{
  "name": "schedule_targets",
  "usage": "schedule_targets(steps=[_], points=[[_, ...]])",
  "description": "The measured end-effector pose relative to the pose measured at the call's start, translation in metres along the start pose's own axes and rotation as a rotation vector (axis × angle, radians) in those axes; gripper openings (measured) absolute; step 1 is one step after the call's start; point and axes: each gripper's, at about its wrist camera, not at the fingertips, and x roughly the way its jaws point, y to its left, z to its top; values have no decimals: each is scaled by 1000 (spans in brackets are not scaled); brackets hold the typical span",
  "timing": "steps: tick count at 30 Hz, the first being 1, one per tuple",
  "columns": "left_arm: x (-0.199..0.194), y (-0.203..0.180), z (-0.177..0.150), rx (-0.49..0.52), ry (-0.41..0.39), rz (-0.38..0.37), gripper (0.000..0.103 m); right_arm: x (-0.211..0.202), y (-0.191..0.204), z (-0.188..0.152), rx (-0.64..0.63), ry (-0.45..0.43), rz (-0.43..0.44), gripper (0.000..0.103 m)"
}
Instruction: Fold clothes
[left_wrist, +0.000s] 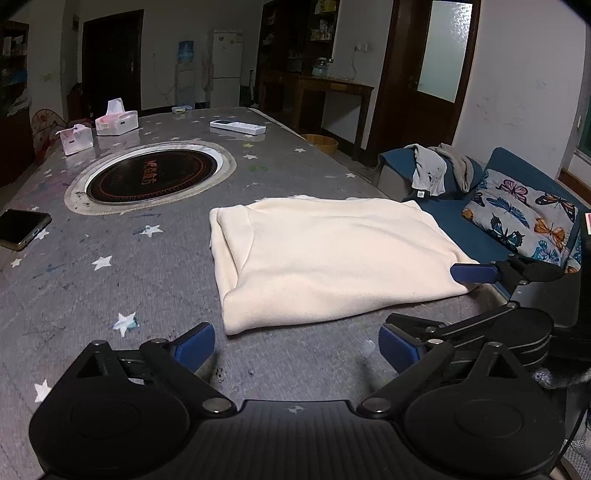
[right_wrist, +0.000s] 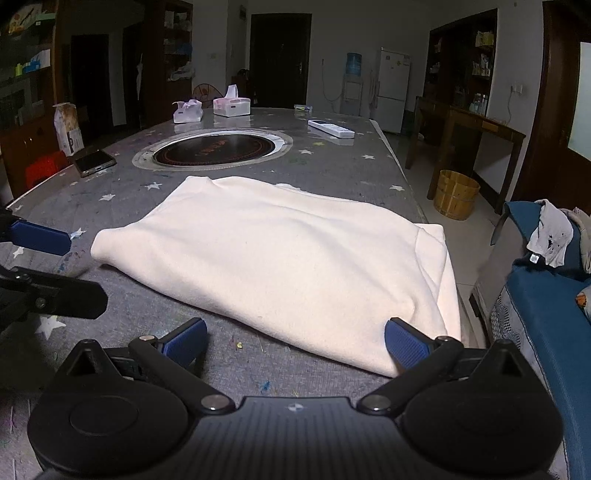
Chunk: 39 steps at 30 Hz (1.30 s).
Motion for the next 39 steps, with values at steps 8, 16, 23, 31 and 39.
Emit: schedule_targets(steps=[8,16,23,31,39], points=[[-9,-6,-5,-11,-10,3,103,-6,1,-4,26,7,-17,103],[-9,-8,-8,-15,-6,0,103,-14,1,-8,64,14,-36,103],[-10,-9,-9,-42,7,2,103,-26,0,-12,119,10,-69,103],[-9,-12,-12,-43,23,23,103,-38,3,-17,156,1,-82,103],[-10,-13,-15,-45,36,24,103,-44,8,-20,173,3,-110,103]])
